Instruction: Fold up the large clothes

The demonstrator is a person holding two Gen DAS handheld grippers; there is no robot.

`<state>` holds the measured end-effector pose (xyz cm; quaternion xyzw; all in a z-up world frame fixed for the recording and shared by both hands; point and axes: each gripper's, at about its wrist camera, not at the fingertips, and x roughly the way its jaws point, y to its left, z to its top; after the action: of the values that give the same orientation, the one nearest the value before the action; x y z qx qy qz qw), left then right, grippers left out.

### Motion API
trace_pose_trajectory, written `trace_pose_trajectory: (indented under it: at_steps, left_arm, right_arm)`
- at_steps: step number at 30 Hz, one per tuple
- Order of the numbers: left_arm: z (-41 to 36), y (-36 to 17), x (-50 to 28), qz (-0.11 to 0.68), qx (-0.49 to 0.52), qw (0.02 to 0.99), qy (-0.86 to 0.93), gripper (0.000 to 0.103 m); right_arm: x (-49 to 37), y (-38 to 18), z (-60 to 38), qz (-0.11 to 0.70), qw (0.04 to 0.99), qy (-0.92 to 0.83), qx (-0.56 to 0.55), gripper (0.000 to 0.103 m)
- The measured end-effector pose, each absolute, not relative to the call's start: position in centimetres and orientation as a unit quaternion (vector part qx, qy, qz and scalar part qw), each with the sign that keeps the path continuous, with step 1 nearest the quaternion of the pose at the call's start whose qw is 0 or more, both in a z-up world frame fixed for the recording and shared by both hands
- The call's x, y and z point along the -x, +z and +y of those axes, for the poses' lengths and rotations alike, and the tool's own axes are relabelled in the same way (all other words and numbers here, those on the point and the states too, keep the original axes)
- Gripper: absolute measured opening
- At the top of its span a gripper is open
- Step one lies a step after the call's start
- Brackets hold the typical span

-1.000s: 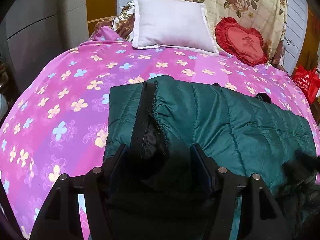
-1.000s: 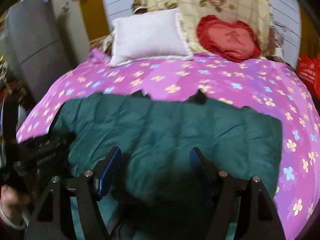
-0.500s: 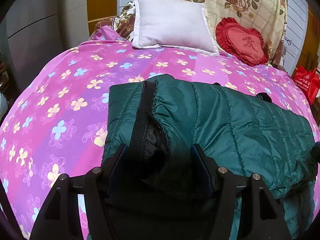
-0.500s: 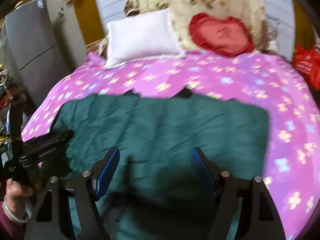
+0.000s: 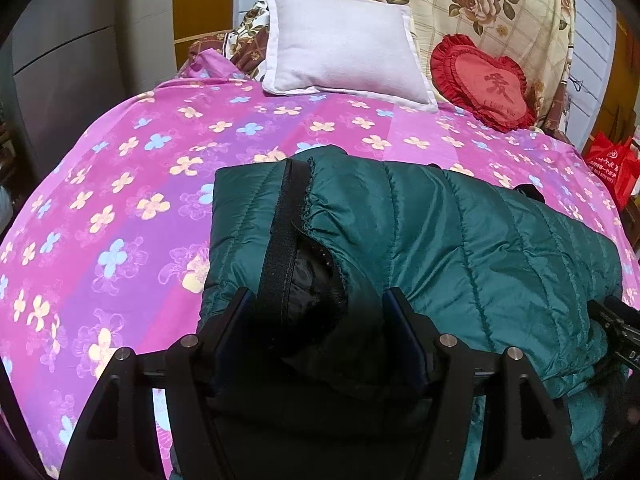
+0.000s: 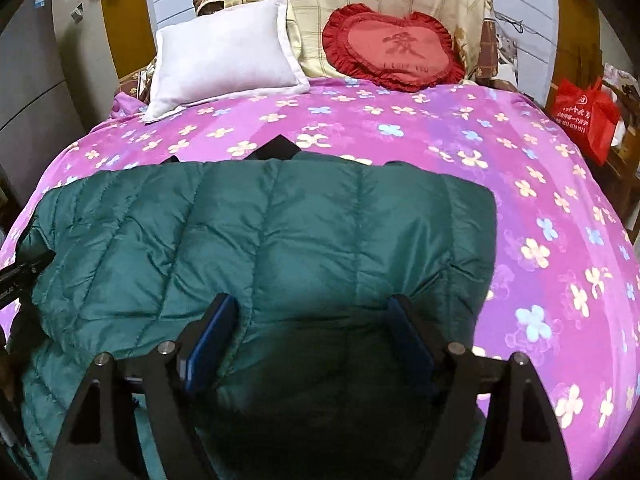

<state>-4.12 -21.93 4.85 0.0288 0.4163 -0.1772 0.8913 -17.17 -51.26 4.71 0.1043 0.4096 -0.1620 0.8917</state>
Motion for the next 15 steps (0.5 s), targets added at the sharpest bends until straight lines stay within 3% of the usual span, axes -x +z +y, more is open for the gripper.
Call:
trace_pose_trajectory:
  at_steps: [15]
  left_arm:
    - [-21.9, 4.7, 3.9, 0.421, -0.023, 0.888, -0.182, 0.050]
  right_arm:
    - [20.3, 6.6, -50.2, 0.397, 0.895, -0.173, -0.101, 0.086]
